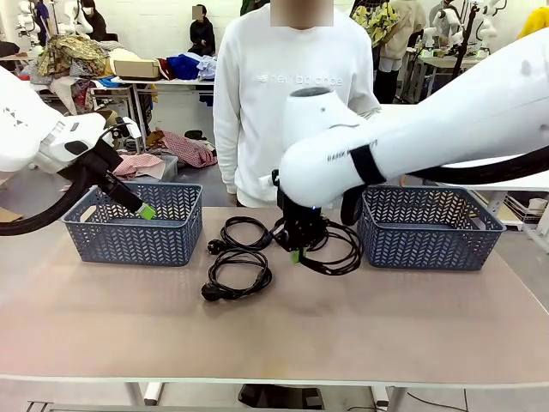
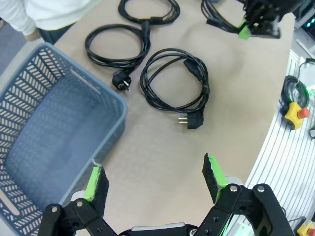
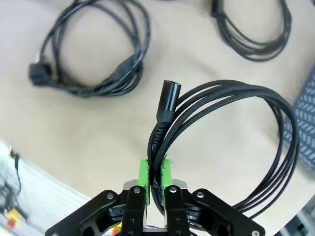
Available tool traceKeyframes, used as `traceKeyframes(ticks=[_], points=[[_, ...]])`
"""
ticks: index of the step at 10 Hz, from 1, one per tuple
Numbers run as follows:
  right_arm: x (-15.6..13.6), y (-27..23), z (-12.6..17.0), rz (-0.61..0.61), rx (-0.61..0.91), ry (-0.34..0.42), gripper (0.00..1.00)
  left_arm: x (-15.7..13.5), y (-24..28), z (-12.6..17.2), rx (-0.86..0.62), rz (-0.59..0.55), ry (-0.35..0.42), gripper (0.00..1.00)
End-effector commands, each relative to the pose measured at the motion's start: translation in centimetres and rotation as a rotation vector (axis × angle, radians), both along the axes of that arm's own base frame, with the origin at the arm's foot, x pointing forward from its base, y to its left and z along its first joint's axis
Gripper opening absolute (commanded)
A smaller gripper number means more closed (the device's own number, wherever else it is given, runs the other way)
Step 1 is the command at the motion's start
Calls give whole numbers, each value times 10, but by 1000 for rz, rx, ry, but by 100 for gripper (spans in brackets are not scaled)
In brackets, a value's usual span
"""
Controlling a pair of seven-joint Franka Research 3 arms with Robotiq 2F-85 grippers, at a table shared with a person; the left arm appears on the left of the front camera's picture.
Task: Organize the cables according to human instructions.
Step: Pick up a bundle of cables and place it in the basket indicated by the human.
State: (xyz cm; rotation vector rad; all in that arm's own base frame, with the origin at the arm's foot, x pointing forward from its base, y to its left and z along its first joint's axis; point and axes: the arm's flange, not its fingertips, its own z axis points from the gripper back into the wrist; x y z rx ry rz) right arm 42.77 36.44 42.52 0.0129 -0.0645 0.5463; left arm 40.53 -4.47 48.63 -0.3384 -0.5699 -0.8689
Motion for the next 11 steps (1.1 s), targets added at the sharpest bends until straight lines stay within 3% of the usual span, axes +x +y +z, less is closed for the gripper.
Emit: traceKeyframes(ticks=[1, 4, 7, 11], points=[[-7, -33, 27, 196, 21, 55, 0, 1, 3, -1, -20, -22, -6, 100], [-6, -67, 68, 483, -11, 12, 0, 1, 3, -1, -20, -22, -6, 100], [4, -118, 96, 675, 6, 4, 0, 1, 3, -1, -20, -22, -6, 100], [34, -165, 102, 655, -8, -34, 0, 1, 3, -1, -20, -22, -6, 100]])
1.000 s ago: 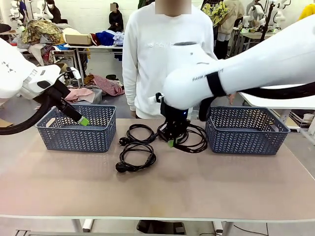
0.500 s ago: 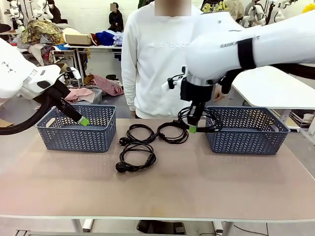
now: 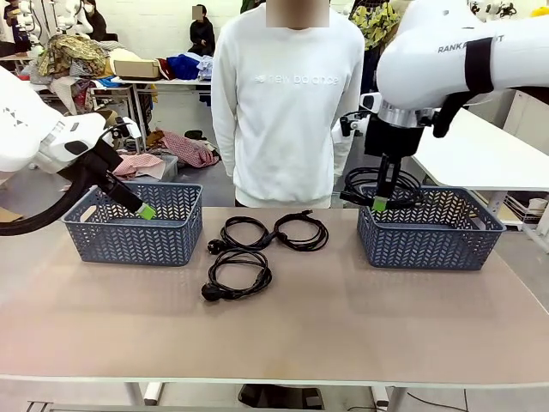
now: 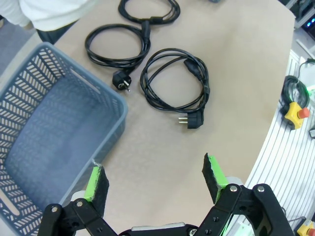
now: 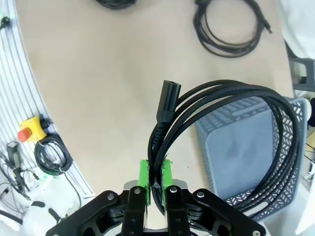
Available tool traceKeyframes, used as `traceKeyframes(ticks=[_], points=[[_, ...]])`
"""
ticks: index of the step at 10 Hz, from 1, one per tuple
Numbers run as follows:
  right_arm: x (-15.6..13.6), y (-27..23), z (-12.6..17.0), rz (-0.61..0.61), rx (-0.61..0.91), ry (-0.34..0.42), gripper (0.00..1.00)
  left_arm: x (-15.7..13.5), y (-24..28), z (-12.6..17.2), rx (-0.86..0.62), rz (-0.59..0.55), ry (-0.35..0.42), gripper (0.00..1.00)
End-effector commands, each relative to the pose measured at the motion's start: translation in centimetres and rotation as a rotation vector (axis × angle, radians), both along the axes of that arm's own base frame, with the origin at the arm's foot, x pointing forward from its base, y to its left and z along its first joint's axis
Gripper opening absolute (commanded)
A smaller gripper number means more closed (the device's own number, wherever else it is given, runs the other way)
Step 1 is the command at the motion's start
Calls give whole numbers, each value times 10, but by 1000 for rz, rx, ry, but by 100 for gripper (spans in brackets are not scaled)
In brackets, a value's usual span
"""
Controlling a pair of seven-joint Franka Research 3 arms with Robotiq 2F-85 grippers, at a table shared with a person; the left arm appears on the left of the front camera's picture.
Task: Organize the cables according to human instructions.
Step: Pick up a bundle of cables and place it in the basket indicated by the human.
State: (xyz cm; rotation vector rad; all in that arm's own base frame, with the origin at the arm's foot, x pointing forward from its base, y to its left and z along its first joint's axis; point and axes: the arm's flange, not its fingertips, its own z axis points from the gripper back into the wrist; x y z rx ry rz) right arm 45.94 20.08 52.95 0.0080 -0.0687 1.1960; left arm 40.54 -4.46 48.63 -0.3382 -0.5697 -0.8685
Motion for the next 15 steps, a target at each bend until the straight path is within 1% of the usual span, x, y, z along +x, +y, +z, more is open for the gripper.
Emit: traceKeyframes(ticks=[1, 7, 8, 9, 10, 12, 14, 15], points=[[-6, 11, 1, 16, -2, -1, 0, 1, 3, -1, -20, -23, -6, 100], [-6, 11, 1, 16, -2, -1, 0, 1, 3, -1, -20, -23, -6, 100], [-5, 12, -2, 23, -6, 2, 12, 1, 3, -1, -20, -23, -6, 100], [5, -3, -5, 50, 17, 19, 12, 1, 3, -1, -20, -23, -6, 100], [12, -20, -6, 82, 2, 12, 12, 1, 3, -1, -20, -23, -6, 100], [20, -56, -9, 98, -22, 31, 12, 1, 3, -1, -20, -23, -6, 100], [26, -84, -18, 120, -20, 20, 12, 1, 3, -1, -20, -23, -6, 100], [31, -94, -26, 159, -2, -2, 12, 1, 3, -1, -20, -23, -6, 100]])
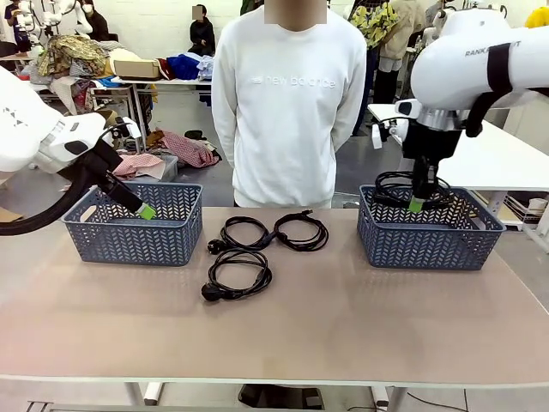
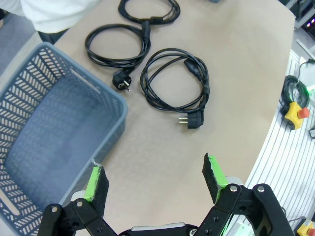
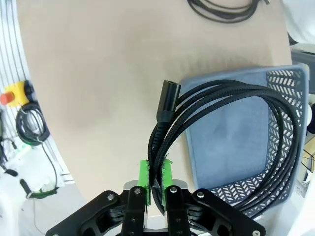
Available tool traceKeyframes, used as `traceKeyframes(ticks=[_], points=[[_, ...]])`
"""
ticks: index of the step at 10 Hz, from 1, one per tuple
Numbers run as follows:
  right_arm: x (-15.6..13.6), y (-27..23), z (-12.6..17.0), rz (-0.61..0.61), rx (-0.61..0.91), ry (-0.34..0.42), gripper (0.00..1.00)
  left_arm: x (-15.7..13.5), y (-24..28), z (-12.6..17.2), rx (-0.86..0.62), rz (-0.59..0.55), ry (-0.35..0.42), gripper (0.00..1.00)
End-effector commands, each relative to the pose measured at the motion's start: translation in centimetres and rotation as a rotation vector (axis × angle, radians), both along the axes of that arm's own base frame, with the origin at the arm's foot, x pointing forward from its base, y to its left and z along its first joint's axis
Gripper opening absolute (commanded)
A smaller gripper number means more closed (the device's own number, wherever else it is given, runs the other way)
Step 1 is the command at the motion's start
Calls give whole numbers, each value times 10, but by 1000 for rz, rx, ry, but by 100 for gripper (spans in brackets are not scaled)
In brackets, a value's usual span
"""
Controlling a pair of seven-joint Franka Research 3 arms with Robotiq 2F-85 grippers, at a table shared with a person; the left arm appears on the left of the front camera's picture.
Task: Organize the cables according to human instructions.
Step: Pick up a bundle of cables and place it in the basket indicated by the human.
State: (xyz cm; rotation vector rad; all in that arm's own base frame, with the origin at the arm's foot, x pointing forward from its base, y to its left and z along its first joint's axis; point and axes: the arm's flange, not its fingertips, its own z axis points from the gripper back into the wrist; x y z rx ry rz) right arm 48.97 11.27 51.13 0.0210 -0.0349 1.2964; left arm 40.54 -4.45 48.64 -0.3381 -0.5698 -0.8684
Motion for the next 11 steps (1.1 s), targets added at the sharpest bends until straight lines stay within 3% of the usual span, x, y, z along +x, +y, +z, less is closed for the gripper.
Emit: traceKeyframes(ticks=[1, 8, 11], points=[[7, -14, -17, 70, 11, -49, 12, 1, 3, -1, -20, -23, -6, 100], [51, -46, -42, 8, -26, -109, 12, 1, 3, -1, -20, -23, -6, 100], [69, -50, -52, -1, -40, -88, 12, 1, 3, -1, -20, -23, -6, 100]])
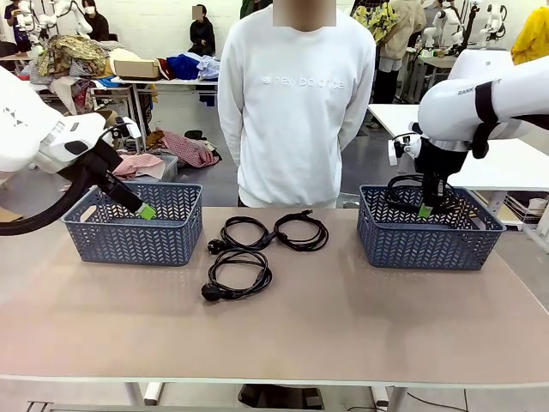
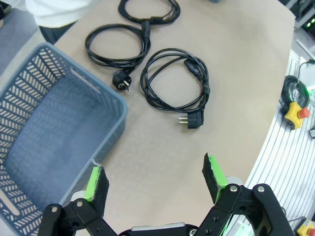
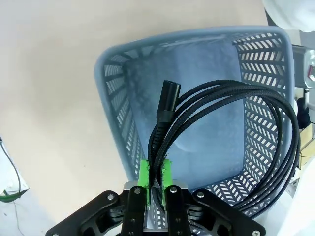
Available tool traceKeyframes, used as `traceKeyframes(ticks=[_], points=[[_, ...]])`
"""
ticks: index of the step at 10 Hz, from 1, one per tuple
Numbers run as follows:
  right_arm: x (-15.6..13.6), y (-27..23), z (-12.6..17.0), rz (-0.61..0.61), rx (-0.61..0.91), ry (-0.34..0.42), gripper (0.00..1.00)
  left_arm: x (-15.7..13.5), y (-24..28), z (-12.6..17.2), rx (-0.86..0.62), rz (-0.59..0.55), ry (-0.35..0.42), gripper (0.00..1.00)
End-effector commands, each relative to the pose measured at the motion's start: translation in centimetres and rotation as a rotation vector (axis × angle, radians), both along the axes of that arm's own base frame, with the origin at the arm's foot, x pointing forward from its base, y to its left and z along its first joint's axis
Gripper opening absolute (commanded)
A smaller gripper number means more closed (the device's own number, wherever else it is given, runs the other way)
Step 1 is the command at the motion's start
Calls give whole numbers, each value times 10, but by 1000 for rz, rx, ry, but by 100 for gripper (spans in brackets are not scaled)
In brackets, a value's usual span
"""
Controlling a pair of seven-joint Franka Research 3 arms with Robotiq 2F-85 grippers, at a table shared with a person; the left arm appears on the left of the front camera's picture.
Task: Organize the cables according to human instructions.
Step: Pick up a bundle of cables and place it in the basket indicated by the human.
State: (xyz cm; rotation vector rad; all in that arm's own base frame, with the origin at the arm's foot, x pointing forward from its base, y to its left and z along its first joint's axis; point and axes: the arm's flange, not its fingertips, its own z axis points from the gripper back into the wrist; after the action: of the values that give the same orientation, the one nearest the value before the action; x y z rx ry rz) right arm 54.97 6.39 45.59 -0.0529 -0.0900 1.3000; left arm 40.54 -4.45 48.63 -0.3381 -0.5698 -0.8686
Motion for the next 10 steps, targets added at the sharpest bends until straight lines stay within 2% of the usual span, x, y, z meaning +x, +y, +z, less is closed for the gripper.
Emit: traceKeyframes(ticks=[1, 3, 4, 5, 6, 7, 8, 9, 10], points=[[11, -1, 2, -1, -18, -5, 12, 1, 3, -1, -20, -23, -6, 100], [15, -1, -2, -3, -20, 7, 12, 1, 3, -1, -20, -23, -6, 100], [16, 0, -3, -8, -24, 14, 32, 1, 3, -1, -20, -23, -6, 100], [18, 0, -3, -19, -21, 18, 32, 1, 3, -1, -20, -23, -6, 100], [19, 0, -3, -28, -17, 18, 51, 1, 3, -1, -20, -23, -6, 100], [19, 0, -2, -32, -8, 15, 36, 1, 3, -1, -20, -23, -6, 100], [19, 0, -2, -35, -6, 16, 71, 1, 3, -1, -20, -23, -6, 100], [18, -1, -1, -38, -1, 21, 56, 1, 3, -1, -20, -23, -6, 100], [18, -1, -2, -40, 1, 26, 91, 1, 3, -1, -20, -23, -6, 100]])
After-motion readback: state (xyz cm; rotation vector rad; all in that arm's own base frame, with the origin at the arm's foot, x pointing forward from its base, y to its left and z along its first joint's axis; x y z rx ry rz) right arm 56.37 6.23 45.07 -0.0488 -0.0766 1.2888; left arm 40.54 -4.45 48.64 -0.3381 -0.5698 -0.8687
